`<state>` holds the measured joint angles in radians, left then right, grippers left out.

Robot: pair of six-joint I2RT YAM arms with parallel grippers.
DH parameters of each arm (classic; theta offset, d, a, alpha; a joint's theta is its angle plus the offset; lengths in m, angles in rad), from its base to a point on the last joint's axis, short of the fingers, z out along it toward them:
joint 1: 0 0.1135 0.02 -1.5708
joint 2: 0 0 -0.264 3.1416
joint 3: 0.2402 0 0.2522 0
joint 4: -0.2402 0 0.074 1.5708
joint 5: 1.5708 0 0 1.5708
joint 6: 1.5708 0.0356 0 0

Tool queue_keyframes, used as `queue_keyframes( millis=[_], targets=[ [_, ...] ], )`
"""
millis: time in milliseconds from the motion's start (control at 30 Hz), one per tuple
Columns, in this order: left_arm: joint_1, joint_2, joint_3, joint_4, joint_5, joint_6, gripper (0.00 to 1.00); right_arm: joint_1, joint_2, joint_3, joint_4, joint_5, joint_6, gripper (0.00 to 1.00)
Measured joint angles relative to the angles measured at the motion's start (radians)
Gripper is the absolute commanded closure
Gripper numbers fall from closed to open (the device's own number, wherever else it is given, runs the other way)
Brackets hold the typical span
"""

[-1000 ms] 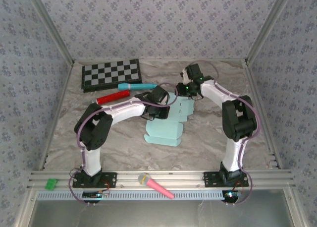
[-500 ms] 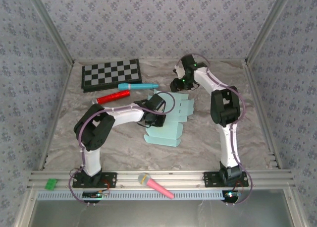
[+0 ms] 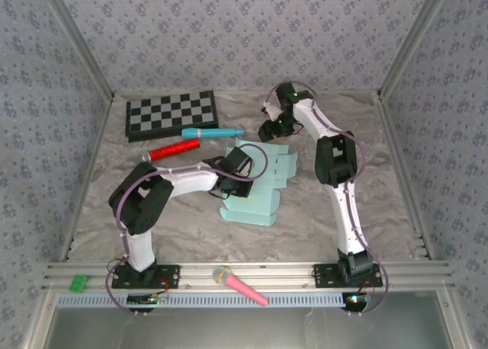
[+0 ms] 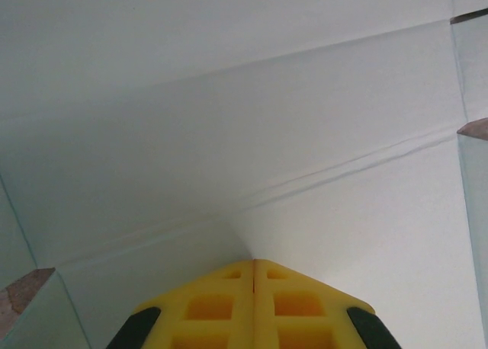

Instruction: Fold the paper box

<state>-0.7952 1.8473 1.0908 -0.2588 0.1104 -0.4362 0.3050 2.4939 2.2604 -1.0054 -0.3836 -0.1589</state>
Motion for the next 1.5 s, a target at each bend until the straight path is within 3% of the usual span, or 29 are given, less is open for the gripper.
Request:
queue_keyframes(
  millis=[400, 867, 1500],
  targets=[
    [0.000, -0.007, -0.013, 0.012, 0.000, 0.036, 1.00, -0.005, 0.065, 0.072, -0.077, -0.078, -0.028, 0.40],
    [-0.004, -0.007, -0.013, 0.010, -0.009, 0.036, 1.00, -0.010, 0.081, 0.101, -0.133, -0.176, -0.090, 0.52],
    [-0.006, -0.008, -0.013, 0.009, -0.022, 0.036, 1.00, 0.031, 0.022, 0.103, -0.247, -0.130, -0.209, 0.66]
  ],
)
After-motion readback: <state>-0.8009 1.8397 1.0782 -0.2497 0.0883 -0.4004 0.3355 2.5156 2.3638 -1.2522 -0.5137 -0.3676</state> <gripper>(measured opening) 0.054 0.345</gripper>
